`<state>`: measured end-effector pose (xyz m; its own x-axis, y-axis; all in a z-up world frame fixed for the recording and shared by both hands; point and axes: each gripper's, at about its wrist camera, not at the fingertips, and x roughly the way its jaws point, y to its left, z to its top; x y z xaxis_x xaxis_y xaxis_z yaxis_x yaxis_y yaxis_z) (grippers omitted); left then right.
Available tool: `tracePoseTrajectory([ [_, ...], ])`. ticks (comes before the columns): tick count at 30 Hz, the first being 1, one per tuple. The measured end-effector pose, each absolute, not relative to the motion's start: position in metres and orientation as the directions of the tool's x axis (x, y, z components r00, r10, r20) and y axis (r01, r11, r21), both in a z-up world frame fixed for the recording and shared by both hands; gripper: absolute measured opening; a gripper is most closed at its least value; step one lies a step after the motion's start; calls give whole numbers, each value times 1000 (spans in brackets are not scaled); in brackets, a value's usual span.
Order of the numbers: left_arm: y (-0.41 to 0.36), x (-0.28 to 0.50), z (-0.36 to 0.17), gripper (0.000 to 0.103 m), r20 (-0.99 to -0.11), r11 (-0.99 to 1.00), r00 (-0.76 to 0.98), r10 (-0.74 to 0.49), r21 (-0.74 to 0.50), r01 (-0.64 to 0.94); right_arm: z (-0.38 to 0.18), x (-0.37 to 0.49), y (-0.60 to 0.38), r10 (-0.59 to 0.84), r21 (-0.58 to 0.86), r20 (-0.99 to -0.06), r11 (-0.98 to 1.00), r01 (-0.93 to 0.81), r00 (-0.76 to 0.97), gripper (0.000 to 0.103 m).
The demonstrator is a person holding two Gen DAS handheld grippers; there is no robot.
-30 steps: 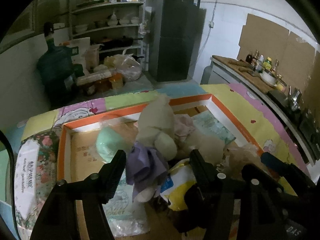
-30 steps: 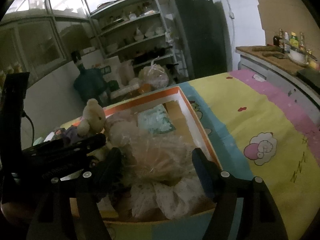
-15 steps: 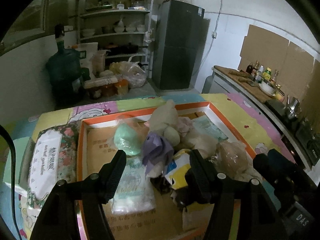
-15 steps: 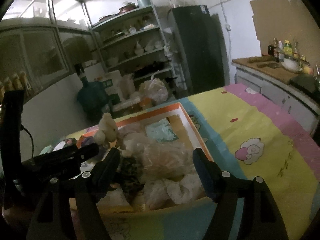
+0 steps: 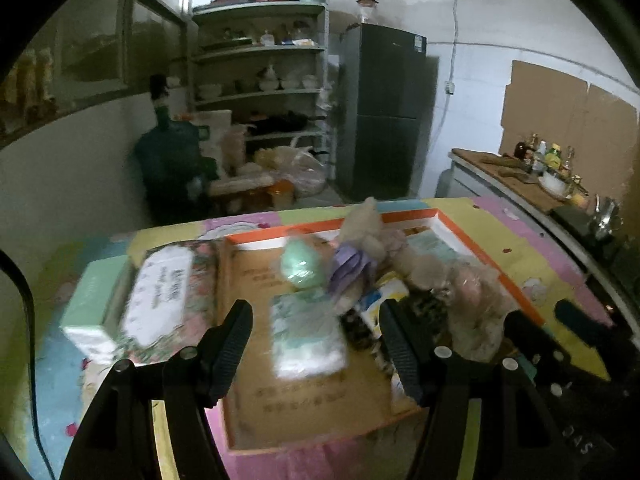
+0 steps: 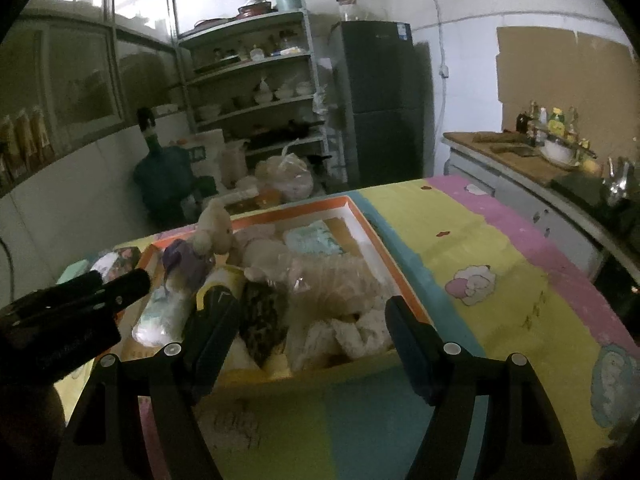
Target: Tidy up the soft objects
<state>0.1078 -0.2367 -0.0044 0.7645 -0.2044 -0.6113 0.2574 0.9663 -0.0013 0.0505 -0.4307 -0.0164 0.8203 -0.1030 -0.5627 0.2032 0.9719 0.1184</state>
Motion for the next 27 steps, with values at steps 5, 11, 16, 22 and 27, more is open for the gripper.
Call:
tracePoseTrajectory([
  [5, -218, 92, -9, 65, -626, 974, 760, -177, -3, 225, -12, 39, -404, -141, 41, -547, 980, 195, 825, 76],
  [11, -182, 73, -9, 65, -622, 987, 771, -136, -19, 158, -13, 30, -376, -74, 74, -560, 988, 139, 825, 76],
  [16, -153, 58, -9, 65, -619, 994, 778, -104, -34, 106, -15, 22, -351, -37, 91, -573, 990, 108, 819, 76],
  [22, -123, 40, -7, 65, -609, 997, 790, -71, -28, 68, -12, 10, -319, -21, 75, -566, 994, 77, 824, 76],
  [27, -105, 22, -11, 65, -608, 998, 792, -58, -14, 62, -12, -1, -296, -5, 67, -559, 996, 52, 829, 76],
])
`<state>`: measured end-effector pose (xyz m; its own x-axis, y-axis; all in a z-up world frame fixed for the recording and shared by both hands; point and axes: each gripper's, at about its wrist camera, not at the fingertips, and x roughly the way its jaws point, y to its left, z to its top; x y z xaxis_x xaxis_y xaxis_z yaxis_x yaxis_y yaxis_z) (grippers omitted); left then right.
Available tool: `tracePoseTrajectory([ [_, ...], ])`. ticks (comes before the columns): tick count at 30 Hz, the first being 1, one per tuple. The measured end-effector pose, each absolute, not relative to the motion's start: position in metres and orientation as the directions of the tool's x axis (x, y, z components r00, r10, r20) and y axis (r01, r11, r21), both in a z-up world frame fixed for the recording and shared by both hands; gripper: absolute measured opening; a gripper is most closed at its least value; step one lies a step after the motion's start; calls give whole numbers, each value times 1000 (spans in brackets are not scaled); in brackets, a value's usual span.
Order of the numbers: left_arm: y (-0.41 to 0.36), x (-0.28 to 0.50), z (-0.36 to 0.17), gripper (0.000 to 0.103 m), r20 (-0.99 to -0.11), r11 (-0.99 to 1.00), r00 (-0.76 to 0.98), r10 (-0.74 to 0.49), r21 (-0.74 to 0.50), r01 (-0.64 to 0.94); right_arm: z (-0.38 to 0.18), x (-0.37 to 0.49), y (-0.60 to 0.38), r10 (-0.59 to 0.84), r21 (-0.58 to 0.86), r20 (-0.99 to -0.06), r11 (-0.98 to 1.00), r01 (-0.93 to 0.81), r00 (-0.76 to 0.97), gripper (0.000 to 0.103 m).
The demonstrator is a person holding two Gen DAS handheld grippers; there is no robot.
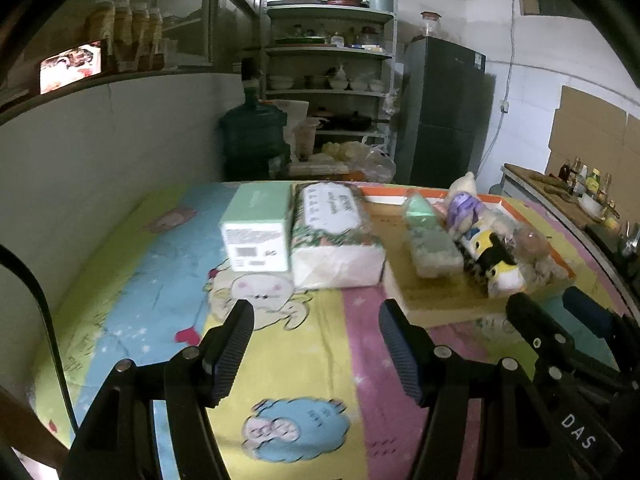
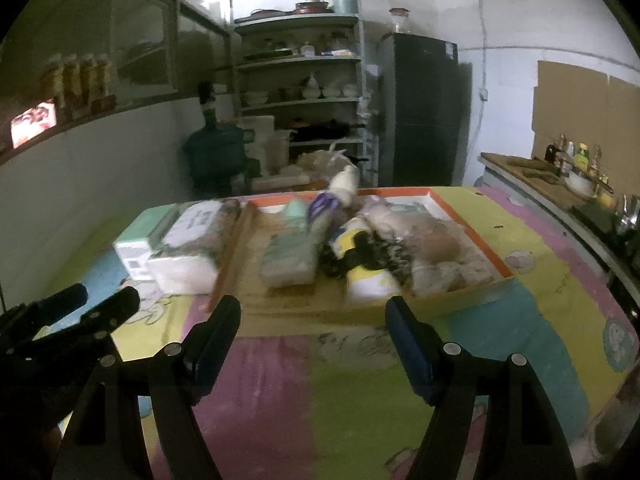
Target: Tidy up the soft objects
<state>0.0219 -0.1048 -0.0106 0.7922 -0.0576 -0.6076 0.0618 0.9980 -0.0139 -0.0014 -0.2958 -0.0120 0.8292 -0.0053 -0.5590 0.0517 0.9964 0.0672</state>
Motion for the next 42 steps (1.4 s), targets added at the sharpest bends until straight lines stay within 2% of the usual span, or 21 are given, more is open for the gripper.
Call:
tracePoseTrajectory([
  [16, -65, -12, -13, 65, -581, 999, 813, -43, -32, 30, -14, -31, -251, 32, 69, -530, 998, 6, 848, 76],
  [42, -50, -35, -7, 65, -528, 999, 848, -42, -47, 20, -11, -54, -236, -16, 25, -492, 999, 32, 871, 76],
])
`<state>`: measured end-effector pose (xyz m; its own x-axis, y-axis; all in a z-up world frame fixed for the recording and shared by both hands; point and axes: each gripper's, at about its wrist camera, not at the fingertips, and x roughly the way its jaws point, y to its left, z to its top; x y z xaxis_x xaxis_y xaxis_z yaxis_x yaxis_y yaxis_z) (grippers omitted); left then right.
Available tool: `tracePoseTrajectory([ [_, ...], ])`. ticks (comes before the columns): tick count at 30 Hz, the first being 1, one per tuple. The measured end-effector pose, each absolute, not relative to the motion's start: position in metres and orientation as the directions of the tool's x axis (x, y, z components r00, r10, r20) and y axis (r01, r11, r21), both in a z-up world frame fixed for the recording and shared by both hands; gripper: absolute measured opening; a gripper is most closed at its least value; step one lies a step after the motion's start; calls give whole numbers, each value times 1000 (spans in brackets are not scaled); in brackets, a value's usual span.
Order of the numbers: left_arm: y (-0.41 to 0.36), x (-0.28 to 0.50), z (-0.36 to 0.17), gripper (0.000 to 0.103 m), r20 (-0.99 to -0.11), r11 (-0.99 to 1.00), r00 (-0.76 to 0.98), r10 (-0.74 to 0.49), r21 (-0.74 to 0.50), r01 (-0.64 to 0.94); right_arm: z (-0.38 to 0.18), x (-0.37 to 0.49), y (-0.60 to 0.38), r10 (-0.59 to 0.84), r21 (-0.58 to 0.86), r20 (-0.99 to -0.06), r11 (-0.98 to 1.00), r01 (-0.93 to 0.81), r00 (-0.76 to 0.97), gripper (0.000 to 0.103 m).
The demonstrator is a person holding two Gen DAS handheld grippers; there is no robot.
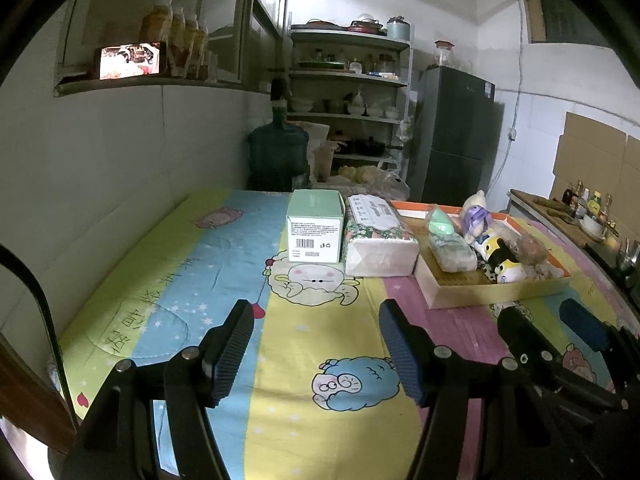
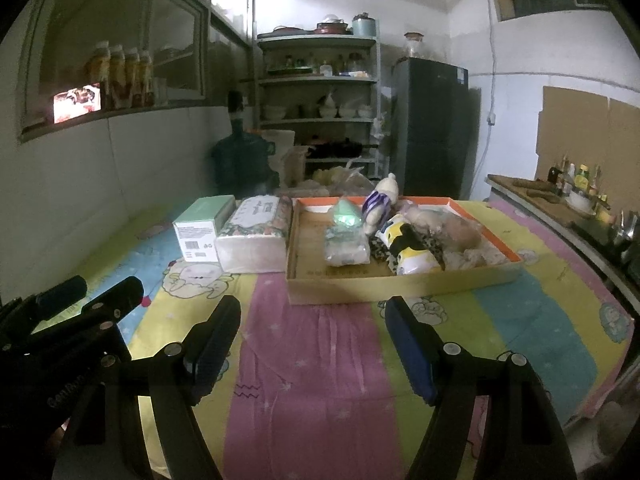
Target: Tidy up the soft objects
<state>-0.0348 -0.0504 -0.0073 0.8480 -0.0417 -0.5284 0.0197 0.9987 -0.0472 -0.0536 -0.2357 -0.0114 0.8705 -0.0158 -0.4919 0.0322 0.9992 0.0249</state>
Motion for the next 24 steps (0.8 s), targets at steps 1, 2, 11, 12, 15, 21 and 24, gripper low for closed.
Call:
tracePoseTrajectory([
  [1, -51, -35, -7, 65, -529, 999, 847, -43, -48, 20, -11, -54, -236, -19, 23, -490, 999, 35, 871, 76],
  [2, -51, -35, -7, 65, -530, 999, 847, -43, -48, 20, -11, -54, -236, -22, 22, -489, 999, 37, 872, 76],
  [11, -51, -35, -7, 65, -530, 999, 847, -43, -48, 21, -10, -54, -235, -44, 18, -485, 998, 60, 873, 76],
  [12, -51, -36, -7, 65, -530, 999, 847, -43, -48, 21, -10, -54, -235, -44, 17, -484, 998, 60, 874, 76],
  [15, -51, -35, -7, 65, -530, 999, 847, -43, -47, 22, -10, -54, -234, -45, 16, -484, 998, 60, 874, 76],
  [21, -51, -36, -7, 65, -530, 999, 847, -43, -47, 21, -9, -55, -234, -43, 17, -484, 998, 58, 874, 76],
  [24, -51, -36, -7, 65, -530, 999, 847, -43, -47, 21, -9, -55, -234, -42, 15, -484, 998, 56, 874, 76],
])
